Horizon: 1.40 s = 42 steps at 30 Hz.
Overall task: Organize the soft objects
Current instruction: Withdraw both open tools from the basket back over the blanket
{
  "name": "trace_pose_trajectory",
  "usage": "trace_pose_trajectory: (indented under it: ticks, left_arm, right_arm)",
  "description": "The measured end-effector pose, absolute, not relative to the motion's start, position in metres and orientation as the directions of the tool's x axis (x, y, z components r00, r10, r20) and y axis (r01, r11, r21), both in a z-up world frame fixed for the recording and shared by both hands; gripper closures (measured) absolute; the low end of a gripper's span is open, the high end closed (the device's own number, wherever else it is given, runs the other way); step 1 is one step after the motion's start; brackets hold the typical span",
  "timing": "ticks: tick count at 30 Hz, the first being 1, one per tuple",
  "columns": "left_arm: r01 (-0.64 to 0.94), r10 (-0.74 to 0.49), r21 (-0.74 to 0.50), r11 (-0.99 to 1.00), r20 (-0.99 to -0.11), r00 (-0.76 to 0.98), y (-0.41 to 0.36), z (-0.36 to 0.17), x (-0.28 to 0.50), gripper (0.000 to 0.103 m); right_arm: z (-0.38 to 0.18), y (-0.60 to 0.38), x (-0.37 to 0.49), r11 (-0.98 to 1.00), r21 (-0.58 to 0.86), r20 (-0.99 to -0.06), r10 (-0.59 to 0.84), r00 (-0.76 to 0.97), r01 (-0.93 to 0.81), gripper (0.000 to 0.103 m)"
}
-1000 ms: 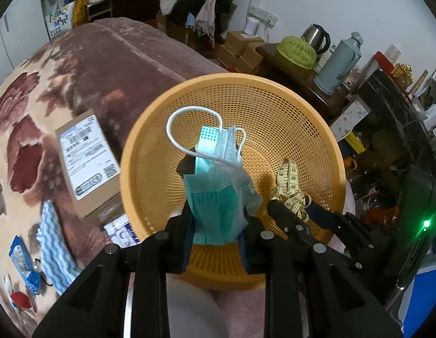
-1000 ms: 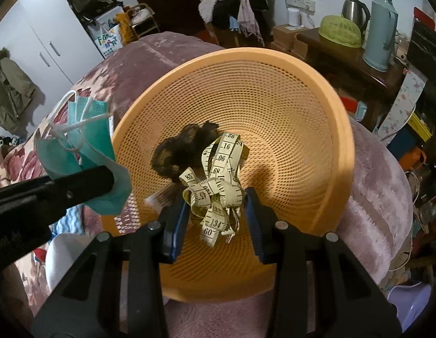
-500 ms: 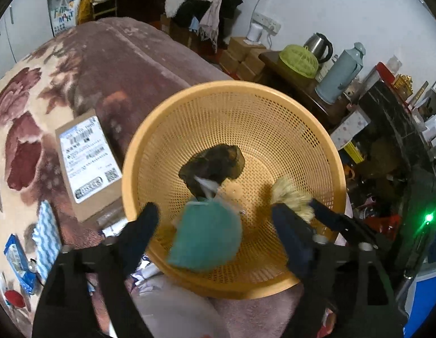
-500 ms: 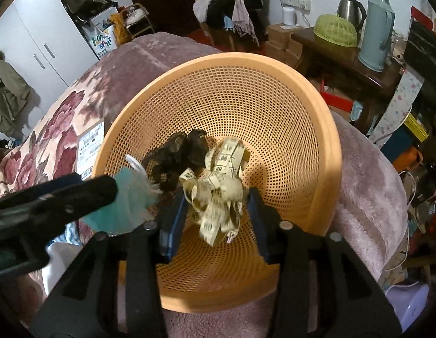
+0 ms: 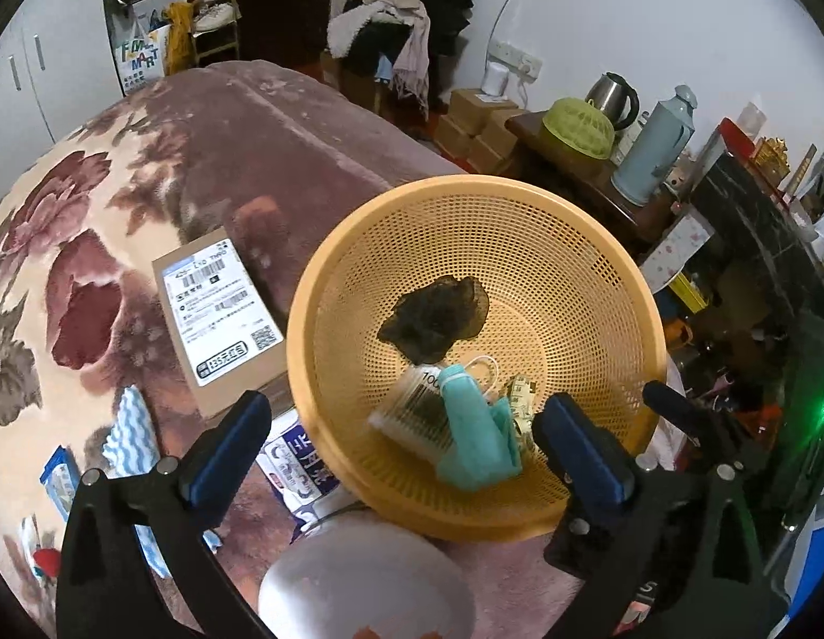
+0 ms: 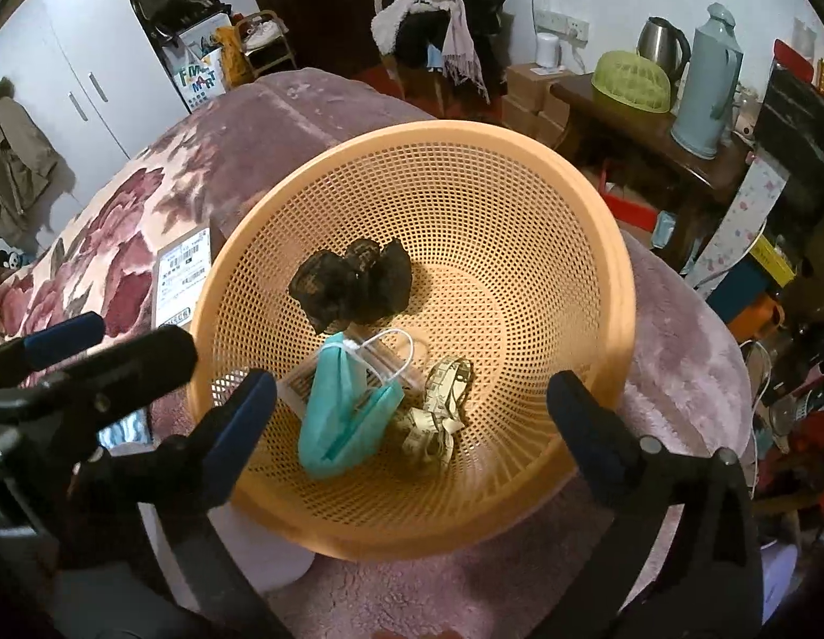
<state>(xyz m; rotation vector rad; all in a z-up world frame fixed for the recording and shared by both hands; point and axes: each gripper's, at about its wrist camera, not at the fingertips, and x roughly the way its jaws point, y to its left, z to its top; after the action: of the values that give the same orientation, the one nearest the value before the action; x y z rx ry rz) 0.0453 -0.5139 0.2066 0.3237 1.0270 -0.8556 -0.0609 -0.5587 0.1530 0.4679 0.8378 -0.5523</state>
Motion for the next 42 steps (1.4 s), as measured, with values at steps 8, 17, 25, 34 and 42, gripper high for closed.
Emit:
trace_pose_trajectory:
  ticks: [8,17,25,34,42]
  left_arm:
    - [0.755,-0.475,-0.136,0.642,-0.843,0.252,-0.496,0.217,0.037,0.001]
    - [0.741,-0.480,-0.138,0.657,-0.835,0.270,-0.466,0.227,0.031,0.001]
    - [0.728,-0.485,-0.138,0.671,-0.824,0.291,-0.441,0.239,0.029,0.001]
    - [0.715,-0.491,-0.141,0.685,-0.814,0.310,-0.414,0.248,0.029,0.001]
    - [0.696,-0.490,-0.147,0.703,-0.809,0.325,-0.392,0.252,0.033,0.001]
  right_arm:
    - [0.161,-0.547,-0.068,0.766,0.158,-0.789,-0.282,0.546,0.623,0.000]
    - [0.174,-0.523,-0.071,0.783,0.145,-0.778,-0.288,0.558,0.605,0.000]
    - [0.185,-0.504,-0.073,0.799,0.132,-0.767,-0.293,0.571,0.587,0.000]
    - [0.194,-0.481,-0.070,0.815,0.112,-0.758,-0.299,0.580,0.568,0.000]
    - [0.199,-0.462,-0.064,0.831,0.103,-0.755,-0.293,0.587,0.547,0.000]
